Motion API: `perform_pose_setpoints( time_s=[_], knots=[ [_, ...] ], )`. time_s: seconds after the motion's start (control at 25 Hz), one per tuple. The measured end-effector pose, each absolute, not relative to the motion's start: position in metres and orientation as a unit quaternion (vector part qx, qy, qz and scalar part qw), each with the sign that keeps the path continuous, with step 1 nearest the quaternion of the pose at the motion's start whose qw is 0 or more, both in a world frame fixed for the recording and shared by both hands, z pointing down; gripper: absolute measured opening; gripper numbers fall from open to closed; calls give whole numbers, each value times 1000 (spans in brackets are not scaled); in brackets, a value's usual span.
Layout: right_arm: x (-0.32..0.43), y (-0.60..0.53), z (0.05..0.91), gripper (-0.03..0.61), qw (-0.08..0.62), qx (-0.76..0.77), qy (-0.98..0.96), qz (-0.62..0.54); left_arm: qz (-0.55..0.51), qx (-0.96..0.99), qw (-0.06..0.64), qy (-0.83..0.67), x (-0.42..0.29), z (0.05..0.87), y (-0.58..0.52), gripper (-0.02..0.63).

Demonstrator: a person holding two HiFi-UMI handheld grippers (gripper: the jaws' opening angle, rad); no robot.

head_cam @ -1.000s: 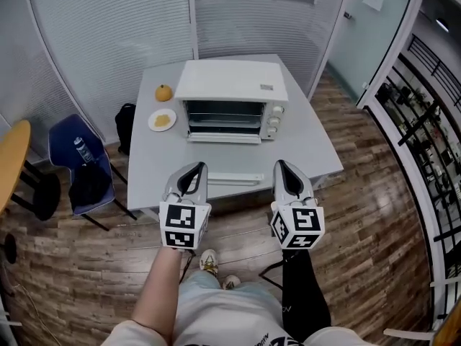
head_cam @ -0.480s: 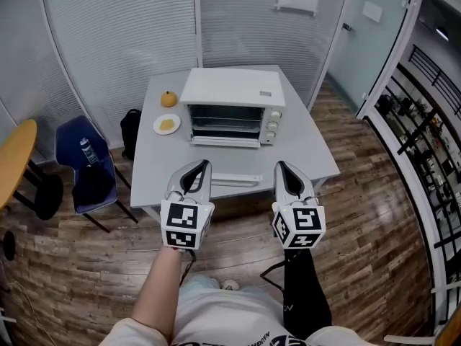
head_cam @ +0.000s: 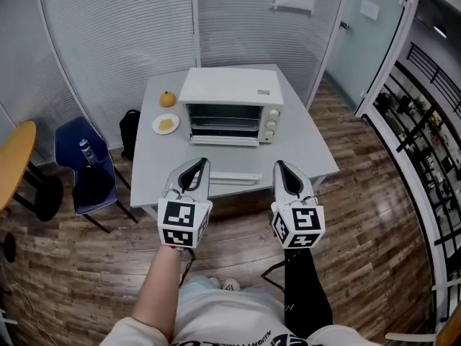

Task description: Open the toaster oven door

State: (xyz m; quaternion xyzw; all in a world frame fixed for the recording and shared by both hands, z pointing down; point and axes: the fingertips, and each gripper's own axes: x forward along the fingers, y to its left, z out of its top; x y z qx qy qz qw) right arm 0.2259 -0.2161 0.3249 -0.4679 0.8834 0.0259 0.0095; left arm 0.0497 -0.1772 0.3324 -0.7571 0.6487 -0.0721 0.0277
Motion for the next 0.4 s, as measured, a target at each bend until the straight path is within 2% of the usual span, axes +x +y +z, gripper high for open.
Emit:
perform_pose_setpoints(
  time_s=[0.4],
  knots=[
    [216, -214, 323, 3, 8, -461, 887, 32, -70, -757, 26, 649, 44, 335, -176, 58]
  ],
)
